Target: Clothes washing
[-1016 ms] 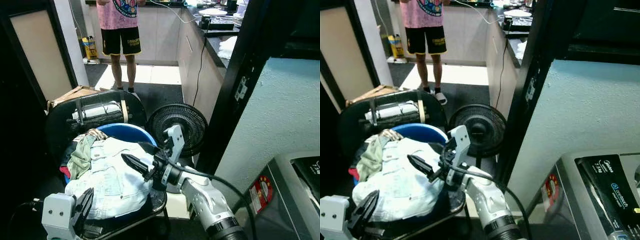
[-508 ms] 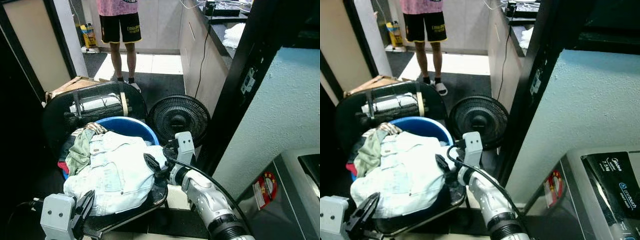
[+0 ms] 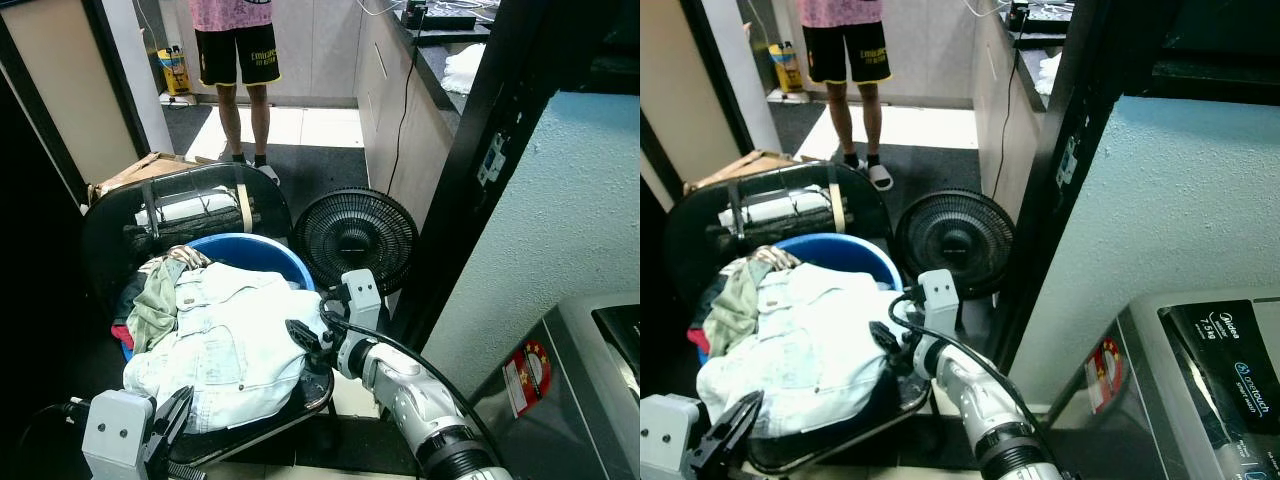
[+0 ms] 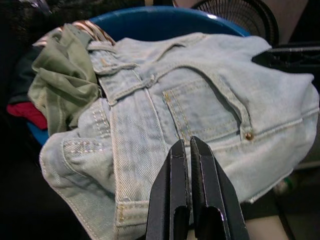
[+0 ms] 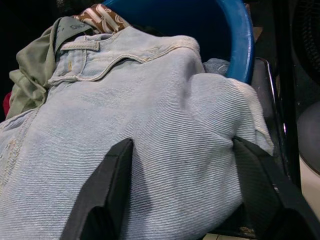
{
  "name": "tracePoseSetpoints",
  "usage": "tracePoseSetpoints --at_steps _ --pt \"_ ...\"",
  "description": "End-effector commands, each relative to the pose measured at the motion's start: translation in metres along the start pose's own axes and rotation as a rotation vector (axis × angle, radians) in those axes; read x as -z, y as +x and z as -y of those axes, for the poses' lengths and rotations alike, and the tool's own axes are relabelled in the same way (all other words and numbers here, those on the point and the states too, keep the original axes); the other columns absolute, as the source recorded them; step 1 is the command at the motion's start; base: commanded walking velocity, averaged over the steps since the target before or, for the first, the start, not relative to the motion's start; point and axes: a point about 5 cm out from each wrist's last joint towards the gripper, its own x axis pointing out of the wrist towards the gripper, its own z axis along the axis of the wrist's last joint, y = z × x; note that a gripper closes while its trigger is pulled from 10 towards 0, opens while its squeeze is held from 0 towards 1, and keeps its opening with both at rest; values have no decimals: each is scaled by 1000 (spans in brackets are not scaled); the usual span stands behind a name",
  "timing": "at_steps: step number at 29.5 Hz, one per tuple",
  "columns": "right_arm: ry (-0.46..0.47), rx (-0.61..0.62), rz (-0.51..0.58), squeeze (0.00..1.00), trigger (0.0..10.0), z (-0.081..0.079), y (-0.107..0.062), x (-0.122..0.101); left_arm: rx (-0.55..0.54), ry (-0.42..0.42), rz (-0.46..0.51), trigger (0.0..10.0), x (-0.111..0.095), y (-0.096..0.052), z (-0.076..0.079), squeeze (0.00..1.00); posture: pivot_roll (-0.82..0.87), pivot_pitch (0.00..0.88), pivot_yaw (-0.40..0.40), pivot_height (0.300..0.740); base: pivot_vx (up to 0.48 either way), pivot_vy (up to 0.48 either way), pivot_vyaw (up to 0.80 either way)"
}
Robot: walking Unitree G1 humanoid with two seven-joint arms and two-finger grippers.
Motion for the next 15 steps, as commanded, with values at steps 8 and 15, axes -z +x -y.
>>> tracePoseSetpoints --at_steps 8,15 --pt "23 -32 -49 0 0 -9 3 10 10 5 -31 10000 2 -4 -1 0 38 145 62 740 0 0 0" --pt "29 -51 -26 0 0 -13 5 6 14 8 -40 10000 2 -5 -2 0 39 142 63 740 0 0 0"
